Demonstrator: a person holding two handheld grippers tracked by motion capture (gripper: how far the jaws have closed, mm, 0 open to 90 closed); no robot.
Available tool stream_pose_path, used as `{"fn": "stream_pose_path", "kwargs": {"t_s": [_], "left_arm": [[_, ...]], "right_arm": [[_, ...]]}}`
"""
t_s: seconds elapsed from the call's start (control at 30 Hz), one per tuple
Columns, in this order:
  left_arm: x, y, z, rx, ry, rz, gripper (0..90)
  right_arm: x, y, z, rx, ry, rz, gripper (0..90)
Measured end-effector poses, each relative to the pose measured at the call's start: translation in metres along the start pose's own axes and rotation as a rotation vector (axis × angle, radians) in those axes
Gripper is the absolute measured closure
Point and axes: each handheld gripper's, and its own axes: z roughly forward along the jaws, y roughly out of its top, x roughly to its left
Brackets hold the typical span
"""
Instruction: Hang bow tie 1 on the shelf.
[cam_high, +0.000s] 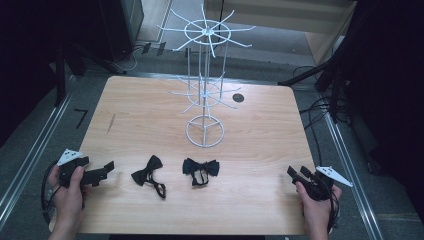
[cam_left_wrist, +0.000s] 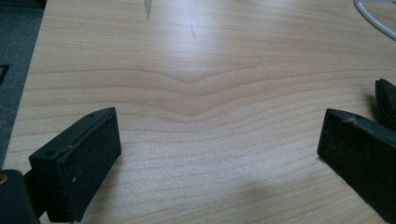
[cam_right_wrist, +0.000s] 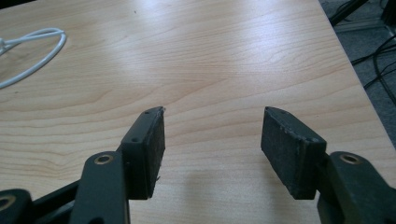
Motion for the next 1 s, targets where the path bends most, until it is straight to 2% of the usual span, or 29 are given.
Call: {"fn": "stream_pose_path", "kwargs": {"t_s": [0.17, 0.3, 0.43, 0.6, 0.9, 1.0], "left_arm": [[0.000, 0.000, -0.001, 0.002, -0.005, -0.003, 0.0], [0.000, 0.000, 0.000, 0.004, 0.000, -0.002, 0.0], [0.000, 0.000, 0.000, 0.000, 0.001, 0.000, 0.0], [0.000, 0.000, 0.000, 0.000, 0.000, 0.000, 0.0], [-0.001, 0.000, 0.000, 0.001, 0.002, 0.003, 0.0], [-0.001, 0.000, 0.000, 0.001, 0.002, 0.002, 0.0]], "right_arm": [[0.007, 0.003, 0.000, -0.018, 0.005, -0.035, 40.8], [0.019, 0.006, -0.001, -0.036, 0.040, -0.028, 41.0], [0.034, 0.007, 0.004, -0.034, 0.062, -0.082, 40.9], [0.048, 0.009, 0.006, -0.031, 0.095, -0.107, 40.9], [0.057, 0.008, 0.008, -0.023, 0.110, -0.095, 40.9], [0.060, 0.009, 0.009, -0.023, 0.114, -0.109, 41.0]]}}
